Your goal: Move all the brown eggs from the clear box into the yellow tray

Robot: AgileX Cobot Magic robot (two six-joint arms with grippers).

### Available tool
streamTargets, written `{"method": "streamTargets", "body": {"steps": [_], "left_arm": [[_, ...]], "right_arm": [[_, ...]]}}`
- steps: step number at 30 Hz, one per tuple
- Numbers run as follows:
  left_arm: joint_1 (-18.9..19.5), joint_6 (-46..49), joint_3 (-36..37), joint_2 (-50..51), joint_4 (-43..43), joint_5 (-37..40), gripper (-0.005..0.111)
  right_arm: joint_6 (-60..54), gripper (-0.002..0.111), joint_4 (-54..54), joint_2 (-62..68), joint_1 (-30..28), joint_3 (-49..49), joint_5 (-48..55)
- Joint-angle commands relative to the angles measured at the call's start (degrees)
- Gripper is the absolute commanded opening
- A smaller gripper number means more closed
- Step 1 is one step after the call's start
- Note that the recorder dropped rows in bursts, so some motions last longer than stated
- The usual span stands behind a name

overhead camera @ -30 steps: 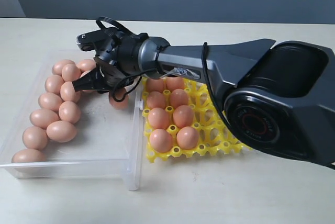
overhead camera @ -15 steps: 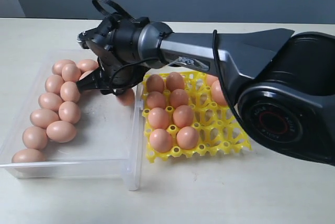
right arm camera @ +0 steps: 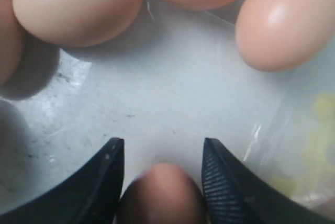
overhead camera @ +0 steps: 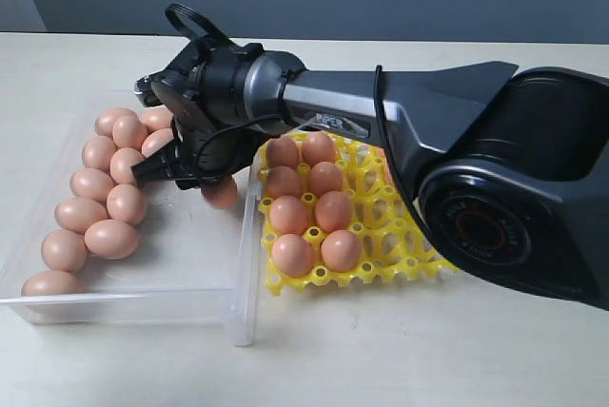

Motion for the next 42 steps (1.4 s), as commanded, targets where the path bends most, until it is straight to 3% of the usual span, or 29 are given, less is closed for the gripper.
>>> {"method": "streamTargets", "body": {"steps": [1,13,15,18,20,33,42], "left_arm": [[-0.07,-0.15,0.23,-0.28,0.00,-0.59,0.000],[-0.07,-0.15,0.23,-0.28,0.00,-0.59,0.000],[-0.07,-0.15,0.23,-0.28,0.00,-0.59,0.000],[-0.07,-0.15,0.23,-0.28,0.00,-0.59,0.000],[-0.07,-0.15,0.23,-0.28,0.00,-0.59,0.000],[-0.07,-0.15,0.23,-0.28,0.00,-0.59,0.000],[-0.07,-0.15,0.23,-0.28,0.00,-0.59,0.000]], "right_arm": [[-0.25,0.046,0.40,1.36,-0.30,0.36,5.04],[-2.49,0.044,5.80,1.36,-0.30,0.36,11.01],[-3.32,0.036,5.89,1.36,-0.30,0.36,11.01],[-3.85,0.011,5.89,1.36,-0.30,0.36,11.57],[-3.98,0.000,5.68,1.36,-0.25,0.36,12.01],[-3.98,-0.001,5.79,-2.07,-0.25,0.36,14.73],[-3.87,-0.001,10.20,-2.76,0.46,0.36,8.26]]}}
